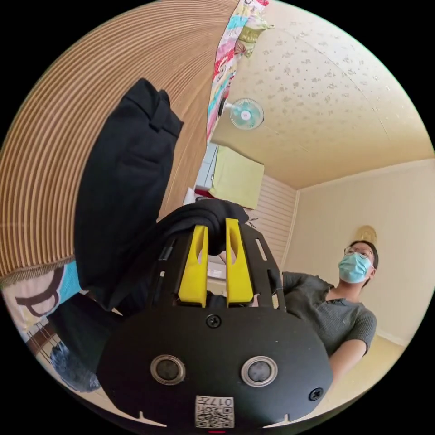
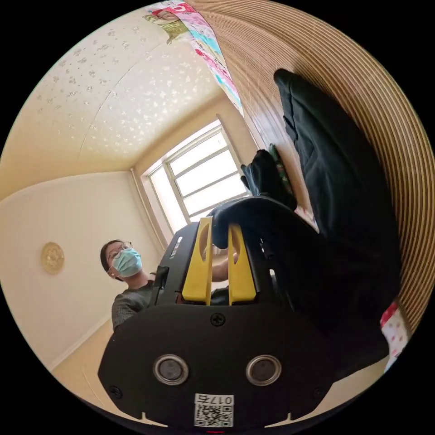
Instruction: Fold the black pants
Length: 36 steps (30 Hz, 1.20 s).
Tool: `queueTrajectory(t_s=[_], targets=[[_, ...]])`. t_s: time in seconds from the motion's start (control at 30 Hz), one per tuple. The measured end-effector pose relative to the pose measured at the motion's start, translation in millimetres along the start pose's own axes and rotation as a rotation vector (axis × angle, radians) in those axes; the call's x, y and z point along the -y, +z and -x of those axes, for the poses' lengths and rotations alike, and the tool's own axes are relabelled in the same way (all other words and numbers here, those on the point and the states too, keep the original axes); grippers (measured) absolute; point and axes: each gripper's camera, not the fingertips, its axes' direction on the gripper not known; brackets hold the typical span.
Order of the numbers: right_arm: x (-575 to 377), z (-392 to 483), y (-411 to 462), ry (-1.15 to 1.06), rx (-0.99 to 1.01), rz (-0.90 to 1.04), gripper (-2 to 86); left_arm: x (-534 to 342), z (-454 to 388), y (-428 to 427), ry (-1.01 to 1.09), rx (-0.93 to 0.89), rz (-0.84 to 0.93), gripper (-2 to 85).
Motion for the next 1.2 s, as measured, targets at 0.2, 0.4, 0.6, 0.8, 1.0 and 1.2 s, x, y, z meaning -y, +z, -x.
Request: queueTrajectory(t_s=[0.2, 0.4, 0.6, 0.8, 1.0, 1.2], targets=[[73, 10, 3, 0.015, -0.165, -0.264, 9.6, 89, -20, -2, 0.047, 0.224, -0.21, 10.2], [71, 73, 32, -0.129, -0.61, -0.309, 13.8, 82, 18, 7, -0.046, 0.572, -0.202, 15.8], [51, 60, 71, -0.03, -1.182, -0.033, 17.4, 48, 107, 30, -0.092, 0.714, -0.023, 17.9], [41, 12, 84, 0.054, -0.982, 0.088, 17.2, 53, 150, 47, -0.05, 0.711, 0.09, 16.5], [36, 4, 82, 0.077, -0.844, -0.001, 15.1, 102, 211, 38, -0.152, 0.568, 0.274, 13.7], [13, 9, 104, 0.012, -0.733, 0.093, 12.3, 108, 238, 59, -0.118, 0.574, 0.457, 9.5]])
